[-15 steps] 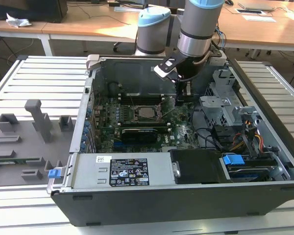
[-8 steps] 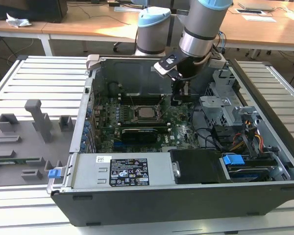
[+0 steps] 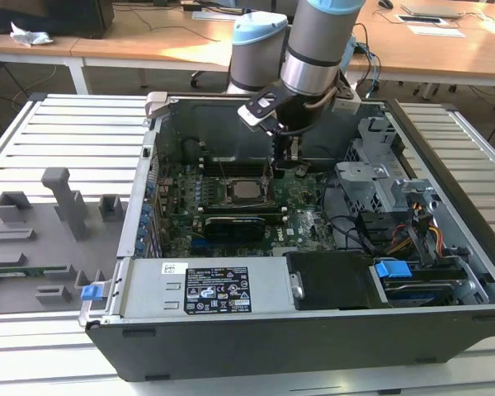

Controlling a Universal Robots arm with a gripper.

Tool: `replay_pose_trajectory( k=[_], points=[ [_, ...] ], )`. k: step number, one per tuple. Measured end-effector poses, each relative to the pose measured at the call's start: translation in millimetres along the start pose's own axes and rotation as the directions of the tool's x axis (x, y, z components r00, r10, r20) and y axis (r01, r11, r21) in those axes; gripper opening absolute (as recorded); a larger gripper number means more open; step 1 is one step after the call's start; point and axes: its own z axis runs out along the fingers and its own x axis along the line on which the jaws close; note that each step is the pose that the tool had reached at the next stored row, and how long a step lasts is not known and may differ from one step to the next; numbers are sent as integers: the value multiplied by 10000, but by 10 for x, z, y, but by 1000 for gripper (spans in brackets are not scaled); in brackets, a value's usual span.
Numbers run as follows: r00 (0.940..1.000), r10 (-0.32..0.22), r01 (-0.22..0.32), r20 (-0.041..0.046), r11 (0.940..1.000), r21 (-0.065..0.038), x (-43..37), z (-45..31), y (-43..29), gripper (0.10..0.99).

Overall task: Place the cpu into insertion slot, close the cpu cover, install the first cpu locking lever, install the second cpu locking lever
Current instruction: 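Close the cpu cover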

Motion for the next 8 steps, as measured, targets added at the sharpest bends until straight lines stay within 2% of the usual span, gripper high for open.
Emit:
replay_pose_trajectory(
  k=[3, 6, 7, 8],
  points=[
    [10000, 1, -1, 0, 10000, -57, -2, 7, -74, 106],
    [10000, 3, -3, 0, 10000, -77, -1, 7, -80, 106],
    [10000, 2, -2, -3, 9995, -315, -1, 13, -113, 106],
    [10000, 2, -3, -9, 9974, -714, -3, 27, -186, 106]
  ],
)
